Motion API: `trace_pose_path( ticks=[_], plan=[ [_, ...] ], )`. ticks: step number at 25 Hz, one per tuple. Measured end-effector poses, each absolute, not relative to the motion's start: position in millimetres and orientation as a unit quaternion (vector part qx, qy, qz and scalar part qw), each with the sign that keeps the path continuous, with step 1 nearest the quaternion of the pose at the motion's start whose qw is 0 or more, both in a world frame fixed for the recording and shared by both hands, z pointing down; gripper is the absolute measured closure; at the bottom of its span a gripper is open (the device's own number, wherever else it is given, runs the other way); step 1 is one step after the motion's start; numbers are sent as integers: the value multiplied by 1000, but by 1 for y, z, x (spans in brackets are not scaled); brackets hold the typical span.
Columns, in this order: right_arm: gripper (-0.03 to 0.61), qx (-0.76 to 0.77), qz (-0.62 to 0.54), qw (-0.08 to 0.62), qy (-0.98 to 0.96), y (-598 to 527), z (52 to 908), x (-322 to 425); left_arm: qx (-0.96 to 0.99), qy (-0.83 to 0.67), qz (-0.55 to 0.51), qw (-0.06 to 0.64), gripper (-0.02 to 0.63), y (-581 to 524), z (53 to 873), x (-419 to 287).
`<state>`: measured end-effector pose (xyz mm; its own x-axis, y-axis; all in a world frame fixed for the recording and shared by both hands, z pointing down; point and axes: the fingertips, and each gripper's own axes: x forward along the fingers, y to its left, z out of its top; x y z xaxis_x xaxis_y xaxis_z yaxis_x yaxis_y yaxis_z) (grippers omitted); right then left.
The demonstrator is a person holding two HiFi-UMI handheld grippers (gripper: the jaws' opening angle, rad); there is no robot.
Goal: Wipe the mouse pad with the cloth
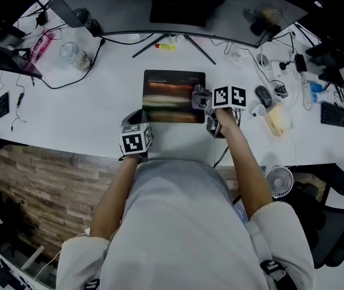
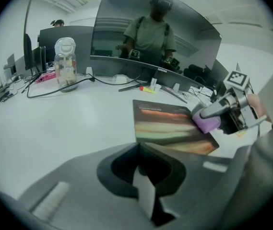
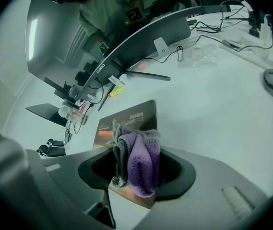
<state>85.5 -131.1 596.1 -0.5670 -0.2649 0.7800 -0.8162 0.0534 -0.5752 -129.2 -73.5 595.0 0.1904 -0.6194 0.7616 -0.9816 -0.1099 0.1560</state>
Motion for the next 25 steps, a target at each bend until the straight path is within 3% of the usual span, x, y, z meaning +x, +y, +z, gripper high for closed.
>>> trace_pose_path(
  ticks=[16,25],
  plan=[
    [365,443,550,261,-658,-124,595,128,692,-573,267,347,614,-73,596,-130],
    [366,417,546,246,-683,-121,579,83,689,-568,263,366,614,-72,596,-132]
  ],
)
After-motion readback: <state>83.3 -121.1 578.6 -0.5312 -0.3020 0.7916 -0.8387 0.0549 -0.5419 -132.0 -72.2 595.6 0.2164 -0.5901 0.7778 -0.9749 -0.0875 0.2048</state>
